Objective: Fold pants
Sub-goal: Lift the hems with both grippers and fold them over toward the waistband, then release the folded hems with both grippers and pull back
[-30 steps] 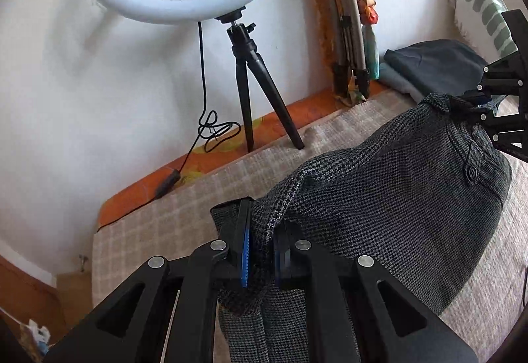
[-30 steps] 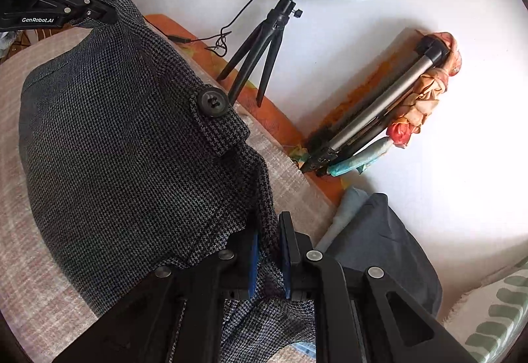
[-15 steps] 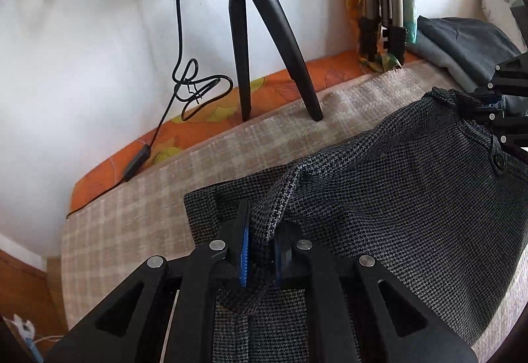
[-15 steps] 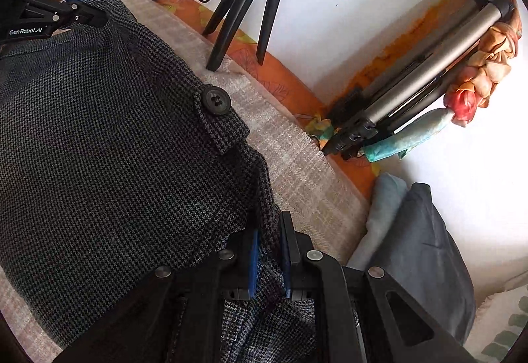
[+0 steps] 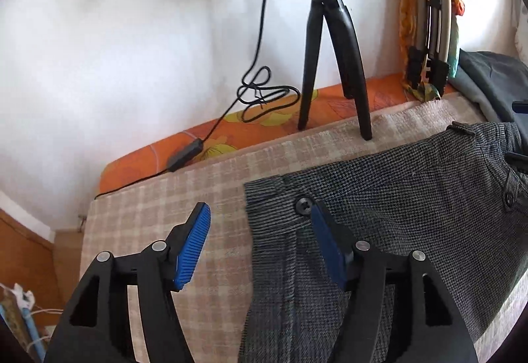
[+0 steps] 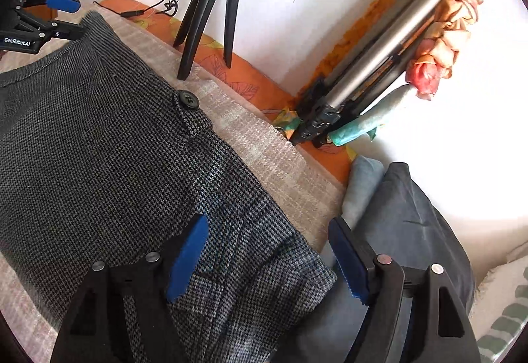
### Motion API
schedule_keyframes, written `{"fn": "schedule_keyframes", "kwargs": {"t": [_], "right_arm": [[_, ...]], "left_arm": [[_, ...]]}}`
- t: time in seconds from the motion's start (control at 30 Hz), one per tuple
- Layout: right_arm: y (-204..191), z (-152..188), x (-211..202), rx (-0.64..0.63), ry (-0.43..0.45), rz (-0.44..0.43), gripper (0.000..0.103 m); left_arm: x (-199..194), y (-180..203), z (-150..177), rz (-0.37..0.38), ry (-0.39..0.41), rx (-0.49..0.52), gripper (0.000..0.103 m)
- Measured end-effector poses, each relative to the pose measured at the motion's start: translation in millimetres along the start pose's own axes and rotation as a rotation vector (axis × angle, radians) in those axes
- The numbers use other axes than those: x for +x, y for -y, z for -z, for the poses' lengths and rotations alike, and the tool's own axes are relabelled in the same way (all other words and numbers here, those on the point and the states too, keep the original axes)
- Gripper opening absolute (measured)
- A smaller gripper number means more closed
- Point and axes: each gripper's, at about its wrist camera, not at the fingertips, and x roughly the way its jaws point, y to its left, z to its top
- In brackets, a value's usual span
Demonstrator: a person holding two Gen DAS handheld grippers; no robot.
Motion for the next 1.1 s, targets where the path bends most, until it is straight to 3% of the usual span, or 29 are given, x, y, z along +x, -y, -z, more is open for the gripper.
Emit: {"fn": "schedule_keyframes", "kwargs": {"t": [0.1, 0.2, 0.47, 0.6, 0.73, 1.1], "right_arm": [[10, 14, -25, 0.048, 0.037, -0.016, 0.081], [21, 38, -50, 0.141, 0.063, -0.052, 0.082], [14, 118, -108, 0.410, 0.079, -0.216, 0.090], [9, 154, -97, 0.608, 0.015, -0.321, 0.093], [8, 173, -82, 0.737, -0.014, -0.374, 0.093], [1, 169, -42, 0.821, -0.013, -0.430, 0.093]], "left_arm": [[-22, -17, 6, -0.024, 0.032, -0.011, 0.064], [-49, -40, 22, 0.005, 0.062, -0.067, 0.064], [-85, -61, 105, 0.125, 0.030, -0.178, 0.064], [-80, -52, 137, 0.190, -0.013, -0.222, 0.064], [-69, -43, 155, 0.239, -0.056, -0.246, 0.064], [-36, -35, 164, 0.275, -0.105, -0.280, 0.065]]}}
